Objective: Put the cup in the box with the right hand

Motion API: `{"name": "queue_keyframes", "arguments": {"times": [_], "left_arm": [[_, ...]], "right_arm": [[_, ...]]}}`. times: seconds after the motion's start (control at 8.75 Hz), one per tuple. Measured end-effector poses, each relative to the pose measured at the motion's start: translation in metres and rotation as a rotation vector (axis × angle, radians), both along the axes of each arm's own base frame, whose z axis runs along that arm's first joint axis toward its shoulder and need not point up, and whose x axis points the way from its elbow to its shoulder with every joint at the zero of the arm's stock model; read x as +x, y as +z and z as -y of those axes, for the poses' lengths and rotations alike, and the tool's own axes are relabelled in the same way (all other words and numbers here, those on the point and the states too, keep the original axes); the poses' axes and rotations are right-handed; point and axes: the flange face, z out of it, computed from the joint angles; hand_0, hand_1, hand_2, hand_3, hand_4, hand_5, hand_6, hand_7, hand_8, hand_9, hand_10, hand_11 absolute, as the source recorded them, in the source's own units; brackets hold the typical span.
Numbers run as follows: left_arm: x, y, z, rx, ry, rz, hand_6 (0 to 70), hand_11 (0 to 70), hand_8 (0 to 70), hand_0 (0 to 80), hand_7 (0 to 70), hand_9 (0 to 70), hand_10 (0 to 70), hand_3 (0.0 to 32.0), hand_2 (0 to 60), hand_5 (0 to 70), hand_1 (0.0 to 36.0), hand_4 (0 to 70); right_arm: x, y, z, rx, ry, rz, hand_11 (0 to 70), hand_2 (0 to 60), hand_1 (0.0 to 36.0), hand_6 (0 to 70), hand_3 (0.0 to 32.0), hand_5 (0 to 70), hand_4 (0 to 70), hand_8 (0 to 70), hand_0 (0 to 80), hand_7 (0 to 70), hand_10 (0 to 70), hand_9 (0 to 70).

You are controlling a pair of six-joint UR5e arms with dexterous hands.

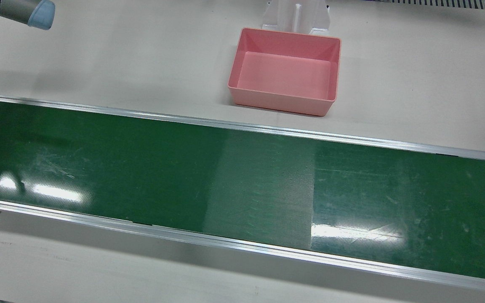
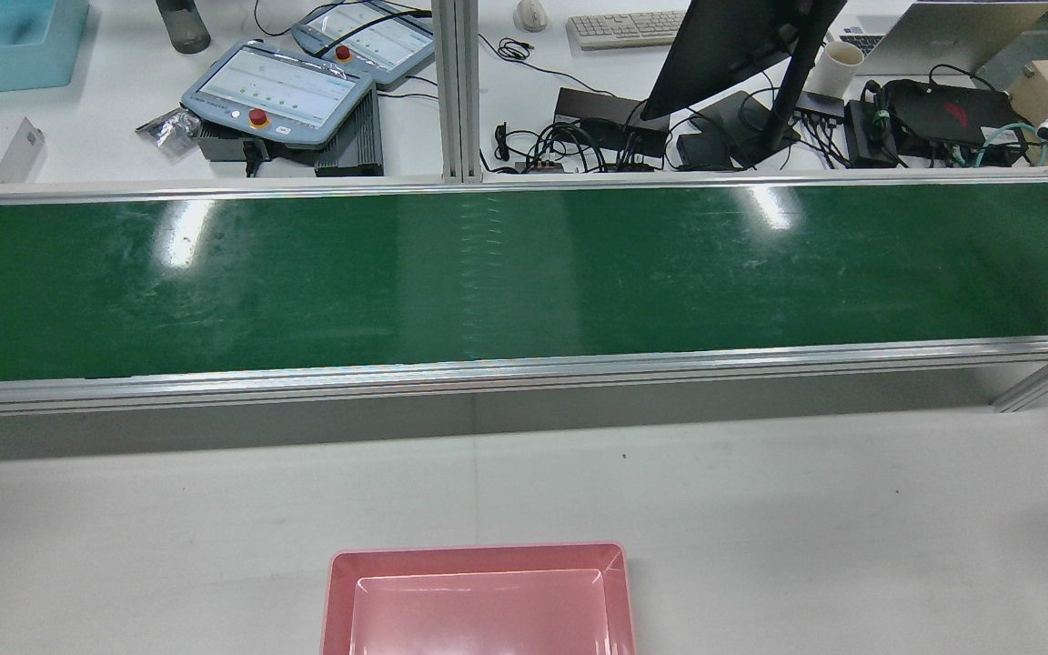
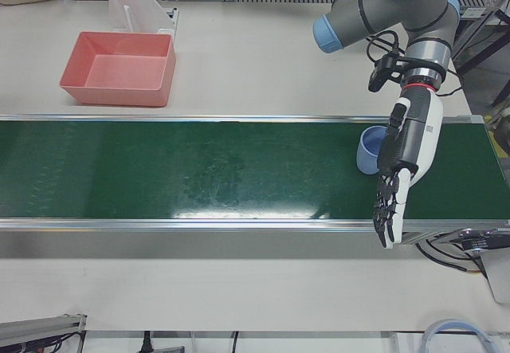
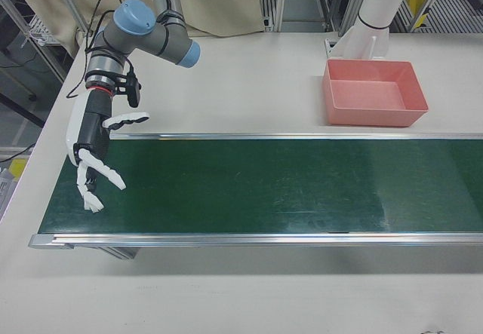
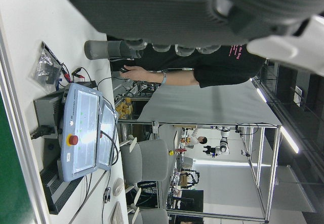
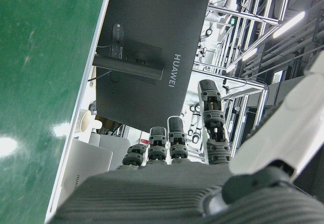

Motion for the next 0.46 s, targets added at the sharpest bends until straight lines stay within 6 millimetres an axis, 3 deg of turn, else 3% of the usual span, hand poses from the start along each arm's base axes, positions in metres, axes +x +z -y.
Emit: {"name": "queue_keyframes", "arguments": {"times": [0.11,0.23,0.34,0.46], "left_arm": [[0.0,0.0,0.0,0.0,0.0,0.0,0.0,0.0,0.0,0.0,0.0,0.0,0.0,0.0,0.0,0.0,0.0,0.0],[0.0,0.0,0.0,0.0,0.0,0.0,0.0,0.0,0.0,0.0,0.0,0.0,0.0,0.0,0.0,0.0,0.0,0.0],[0.0,0.0,0.0,0.0,0.0,0.0,0.0,0.0,0.0,0.0,0.0,0.0,0.0,0.0,0.0,0.0,0.0,0.0],[0.0,0.0,0.0,0.0,0.0,0.001,0.0,0.0,0.0,0.0,0.0,0.0,0.0,0.0,0.0,0.0,0.0,0.0]], "right_arm": [[0.0,0.0,0.0,0.0,0.001,-0.001,6.8,7.1,2.3,5.6,0.0,1.5,26.5,7.7,38.8,24.2,4.5,16.7],[0.002,-0.001,0.001,0.006,0.006,0.001,7.4,3.7,1.6,5.2,0.0,2.0,24.5,8.0,43.3,21.3,4.9,16.6],[0.001,-0.001,0.005,0.018,0.01,0.002,7.4,5.6,2.6,5.2,0.0,2.3,22.1,8.1,43.1,20.8,4.8,16.5],[-0.001,-0.002,0.013,0.033,0.012,0.002,6.1,4.0,3.0,5.5,0.0,2.5,24.8,7.9,44.8,22.5,3.8,16.6]]}}
